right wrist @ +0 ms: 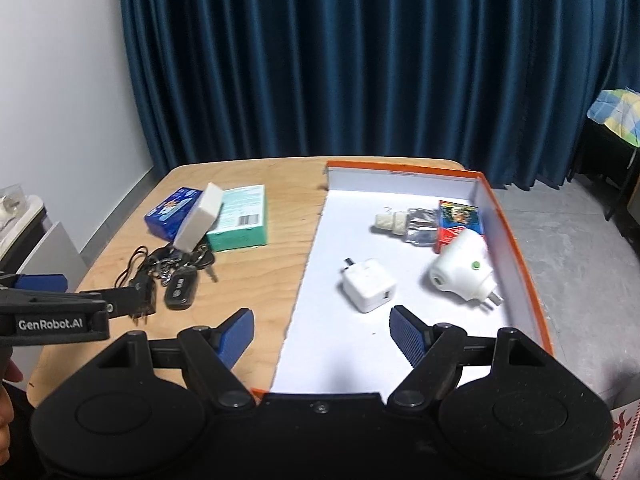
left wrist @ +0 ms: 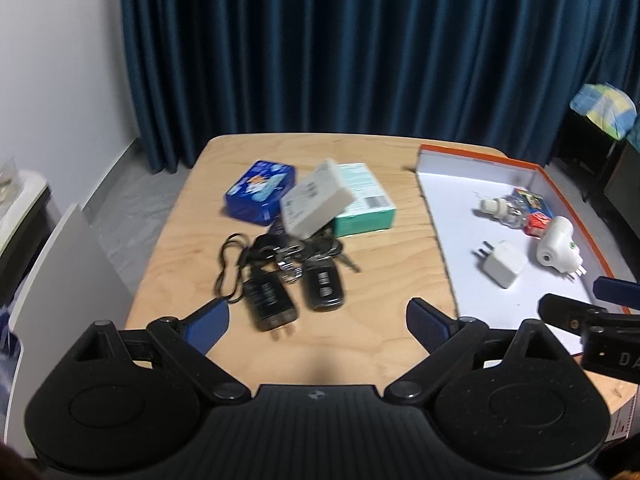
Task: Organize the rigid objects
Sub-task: 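Move the left tool to the black UGREEN charger and grasp it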
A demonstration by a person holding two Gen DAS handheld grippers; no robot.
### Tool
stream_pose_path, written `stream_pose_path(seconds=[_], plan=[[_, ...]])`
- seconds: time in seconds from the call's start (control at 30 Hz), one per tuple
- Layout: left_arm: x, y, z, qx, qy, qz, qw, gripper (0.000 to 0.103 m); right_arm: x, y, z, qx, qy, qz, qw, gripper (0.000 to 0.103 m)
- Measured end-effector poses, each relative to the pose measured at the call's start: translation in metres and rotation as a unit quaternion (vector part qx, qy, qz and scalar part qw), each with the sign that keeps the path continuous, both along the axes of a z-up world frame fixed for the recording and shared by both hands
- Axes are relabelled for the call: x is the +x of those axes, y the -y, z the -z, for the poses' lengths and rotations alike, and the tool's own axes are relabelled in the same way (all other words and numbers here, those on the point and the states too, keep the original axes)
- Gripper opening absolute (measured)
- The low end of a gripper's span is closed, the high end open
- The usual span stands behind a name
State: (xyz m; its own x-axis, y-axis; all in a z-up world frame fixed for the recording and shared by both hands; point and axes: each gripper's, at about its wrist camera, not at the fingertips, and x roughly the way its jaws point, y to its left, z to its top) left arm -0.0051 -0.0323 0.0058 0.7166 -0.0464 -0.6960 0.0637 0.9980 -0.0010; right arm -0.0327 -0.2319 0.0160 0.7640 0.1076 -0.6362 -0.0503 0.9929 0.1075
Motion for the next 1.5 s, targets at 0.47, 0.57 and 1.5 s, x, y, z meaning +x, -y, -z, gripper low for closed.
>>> stream_pose_path(seconds=[0.47, 0.57, 1.5], plan=[[0.002, -0.039, 0.017, -0.008, -0.02, -0.05, 0.9985, 0.098, 0.002, -0.018, 0.008, 0.005, -0.008, -0.019, 1.0, 0.088], [0.006, -0.044, 0.022, -0.016, -0.028, -0.057, 0.9979, 0.098, 0.004, -0.018, 0.01, 0.008, -0.011, -0.019, 1.0, 0.088], [0.064, -0.042, 0.063, -0.004, -0.022, -0.036, 0.9991, 0.036, 0.036, -0.021, 0.033, 0.019, -0.029, -0.029, 0.999, 0.088]])
